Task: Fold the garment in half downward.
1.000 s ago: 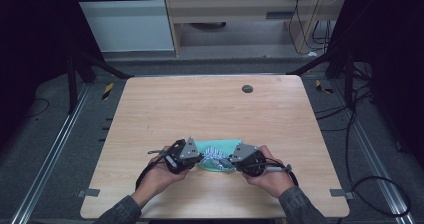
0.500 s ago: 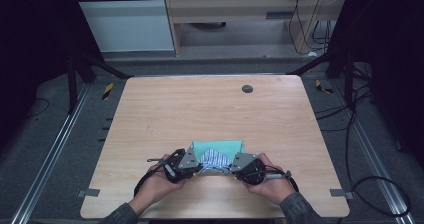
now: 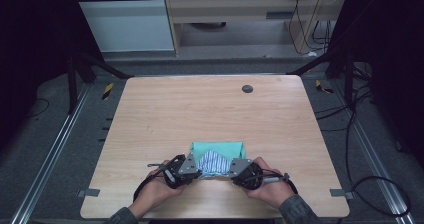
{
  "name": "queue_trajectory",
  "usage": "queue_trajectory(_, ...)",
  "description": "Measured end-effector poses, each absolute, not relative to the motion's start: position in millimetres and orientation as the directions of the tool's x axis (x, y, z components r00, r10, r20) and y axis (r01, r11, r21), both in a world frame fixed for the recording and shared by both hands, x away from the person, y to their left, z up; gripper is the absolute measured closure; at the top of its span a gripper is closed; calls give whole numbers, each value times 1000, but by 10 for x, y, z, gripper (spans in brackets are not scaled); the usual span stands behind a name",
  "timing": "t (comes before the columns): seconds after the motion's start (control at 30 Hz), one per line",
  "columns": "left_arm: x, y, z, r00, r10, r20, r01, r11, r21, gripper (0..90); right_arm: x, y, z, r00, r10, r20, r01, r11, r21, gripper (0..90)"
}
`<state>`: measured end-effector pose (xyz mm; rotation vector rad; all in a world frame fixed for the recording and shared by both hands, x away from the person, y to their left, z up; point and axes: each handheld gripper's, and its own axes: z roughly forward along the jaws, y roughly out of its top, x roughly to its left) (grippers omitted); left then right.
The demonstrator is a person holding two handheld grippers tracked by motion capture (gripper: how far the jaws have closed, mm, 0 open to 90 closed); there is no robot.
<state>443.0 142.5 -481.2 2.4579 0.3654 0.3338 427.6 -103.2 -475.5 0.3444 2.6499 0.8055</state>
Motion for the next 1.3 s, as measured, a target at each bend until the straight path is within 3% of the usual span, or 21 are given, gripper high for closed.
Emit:
queue_trajectory(0.47,4361,1400,-4826,934,335,127,189,-763,618,871,4250,-1052,-4796,-915,325,-239,144,817,558,853)
queue_trajectory(0.6,4306,1412,-4797,933,341,117,195,-749,633,845,4232,-1091,-4780,-912,340,-230,157,806,571,801)
queue_trajectory(0.9,4167,1561,-4675,915,396,73,238,-678,696,579,4118,-1360,-4784,-881,435,-186,249,761,599,501)
queue_trajectory(1.07,4239,1663,-4643,884,461,79,286,-667,688,349,4131,-1516,-4784,-846,497,-193,300,742,600,349)
queue_trajectory(1.3,4351,1852,-4626,841,538,66,349,-631,693,215,4209,-1735,-4741,-781,597,-182,371,679,633,242)
